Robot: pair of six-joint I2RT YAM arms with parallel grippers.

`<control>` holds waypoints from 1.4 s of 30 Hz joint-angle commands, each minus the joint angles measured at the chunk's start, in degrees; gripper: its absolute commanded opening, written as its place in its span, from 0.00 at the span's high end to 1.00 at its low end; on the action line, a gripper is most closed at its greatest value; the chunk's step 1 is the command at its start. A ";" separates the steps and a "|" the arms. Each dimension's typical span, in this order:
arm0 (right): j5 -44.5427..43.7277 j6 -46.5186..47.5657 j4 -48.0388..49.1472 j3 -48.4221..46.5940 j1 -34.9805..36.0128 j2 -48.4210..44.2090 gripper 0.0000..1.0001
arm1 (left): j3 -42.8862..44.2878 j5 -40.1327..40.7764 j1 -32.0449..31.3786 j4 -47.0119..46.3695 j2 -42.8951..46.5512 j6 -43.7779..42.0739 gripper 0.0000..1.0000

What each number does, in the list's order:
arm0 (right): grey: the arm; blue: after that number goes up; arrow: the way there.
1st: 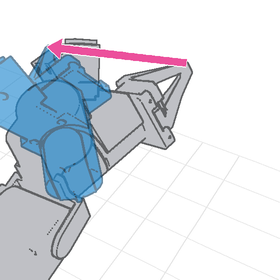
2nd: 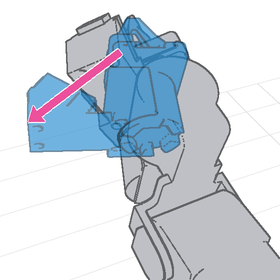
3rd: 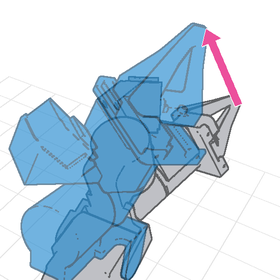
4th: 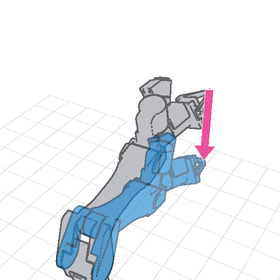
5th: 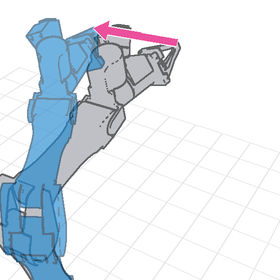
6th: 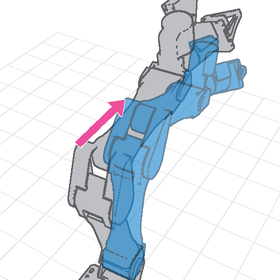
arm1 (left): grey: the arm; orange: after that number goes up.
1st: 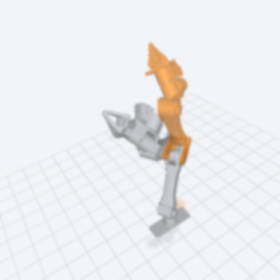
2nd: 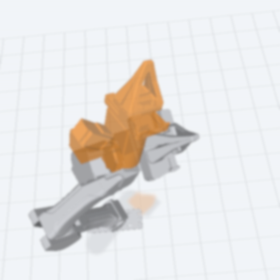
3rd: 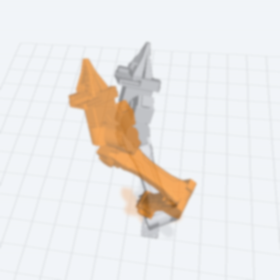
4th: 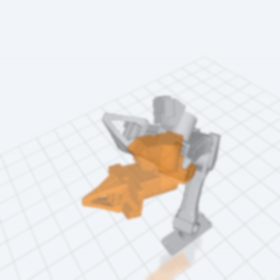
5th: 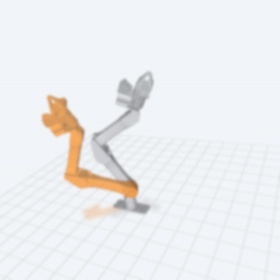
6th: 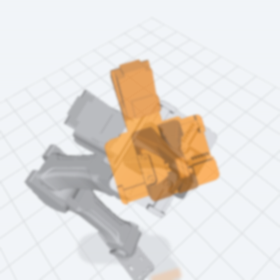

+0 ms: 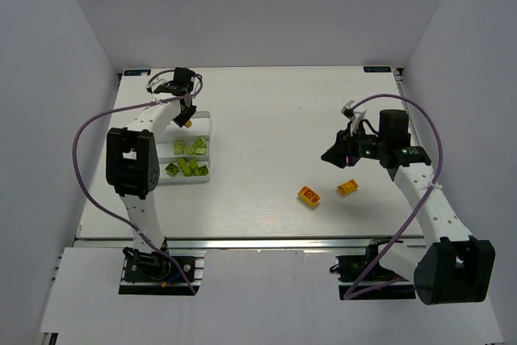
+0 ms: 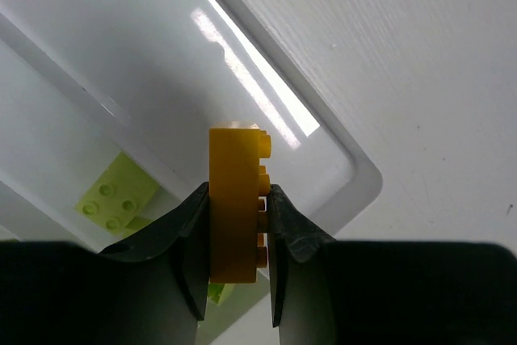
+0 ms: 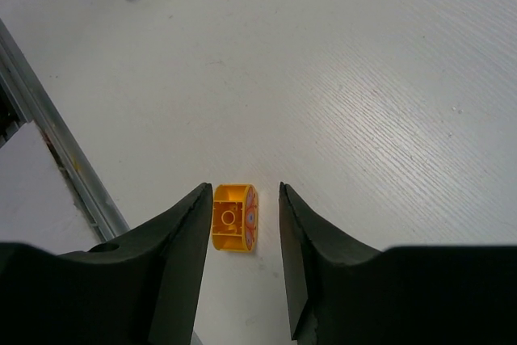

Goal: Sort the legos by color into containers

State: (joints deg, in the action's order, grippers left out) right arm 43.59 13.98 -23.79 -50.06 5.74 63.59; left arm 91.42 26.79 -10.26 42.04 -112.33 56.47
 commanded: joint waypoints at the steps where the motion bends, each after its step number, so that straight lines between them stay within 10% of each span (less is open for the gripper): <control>1: -0.09 0.35 1.56 0.05 -0.03 0.65 0.55 | -0.10 -2.35 2.08 0.41 -0.16 3.30 0.85; 13: 1.67 3.07 -0.20 -0.21 0.24 1.45 0.40 | -0.62 -7.18 4.90 -1.35 0.97 0.41 0.26; 19: 1.50 7.46 -1.78 -0.56 0.15 1.97 0.40 | -4.04 -13.76 5.52 -5.03 8.08 -9.76 0.35; 21: -0.43 10.08 -3.27 -1.00 0.68 2.67 0.42 | -9.99 -22.09 5.52 -11.06 14.64 -14.61 0.66; 23: -1.84 11.94 -4.68 -1.26 0.85 2.94 0.42 | -16.24 -33.82 4.12 -16.79 20.20 -21.29 0.76; 30: -11.42 25.13 -7.85 1.63 2.00 1.71 0.28 | -42.17 -64.74 3.58 -38.44 41.39 -26.93 0.23; 42: -24.18 40.82 -10.56 6.20 3.58 4.61 0.20 | -49.84 -64.41 3.58 -35.98 58.62 -36.87 0.14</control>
State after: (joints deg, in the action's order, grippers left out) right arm 23.68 44.31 -32.40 -45.10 9.17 67.79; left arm 41.82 -36.47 -6.92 7.05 -57.76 22.57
